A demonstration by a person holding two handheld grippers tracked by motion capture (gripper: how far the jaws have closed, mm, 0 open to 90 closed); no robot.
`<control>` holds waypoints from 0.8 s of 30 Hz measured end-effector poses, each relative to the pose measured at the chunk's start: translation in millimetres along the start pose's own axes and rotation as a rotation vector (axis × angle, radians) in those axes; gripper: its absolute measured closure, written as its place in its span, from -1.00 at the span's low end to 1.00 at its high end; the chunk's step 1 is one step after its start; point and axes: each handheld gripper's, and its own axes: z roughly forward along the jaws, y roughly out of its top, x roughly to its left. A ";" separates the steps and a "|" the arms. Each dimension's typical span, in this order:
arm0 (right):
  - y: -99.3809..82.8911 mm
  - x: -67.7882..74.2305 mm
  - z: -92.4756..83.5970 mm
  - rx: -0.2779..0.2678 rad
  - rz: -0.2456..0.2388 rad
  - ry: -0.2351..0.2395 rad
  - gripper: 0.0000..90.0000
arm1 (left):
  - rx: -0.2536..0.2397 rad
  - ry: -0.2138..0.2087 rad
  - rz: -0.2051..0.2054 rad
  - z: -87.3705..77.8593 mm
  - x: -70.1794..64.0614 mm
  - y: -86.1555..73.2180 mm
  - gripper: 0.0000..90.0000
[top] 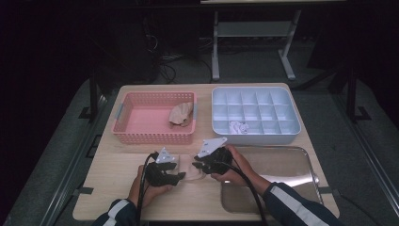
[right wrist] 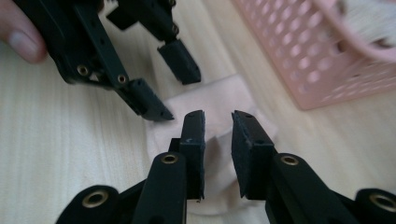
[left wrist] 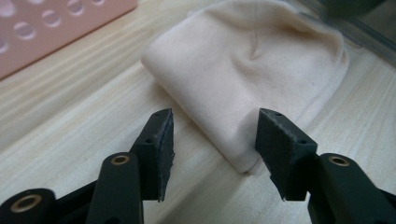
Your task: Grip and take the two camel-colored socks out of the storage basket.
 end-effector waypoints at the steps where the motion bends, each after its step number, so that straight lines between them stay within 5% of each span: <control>1: -1.4 1.2 7.1 0.019 -0.006 0.002 0.63 | -0.002 -0.005 -0.011 0.2 0.1 -0.7 0.05; 5: -13.0 -1.4 24.1 0.116 -0.013 -0.023 0.55 | 0.002 -0.016 0.002 -0.8 1.7 -2.7 0.10; 12: -21.9 -15.3 20.5 0.137 0.032 -0.056 0.52 | 0.001 -0.018 0.018 -0.8 1.2 -3.6 0.10; 17: -18.6 -16.8 9.6 0.092 0.057 -0.073 0.51 | -0.009 -0.012 0.006 -0.7 3.0 -4.2 0.05; 20: -11.8 -9.8 2.3 0.041 0.036 -0.092 0.60 | -0.019 -0.025 -0.028 -0.6 5.1 -4.8 0.01; 24: -2.1 1.3 0.2 0.000 -0.014 -0.060 0.69 | -0.023 -0.039 -0.048 -1.1 8.8 -5.2 -0.08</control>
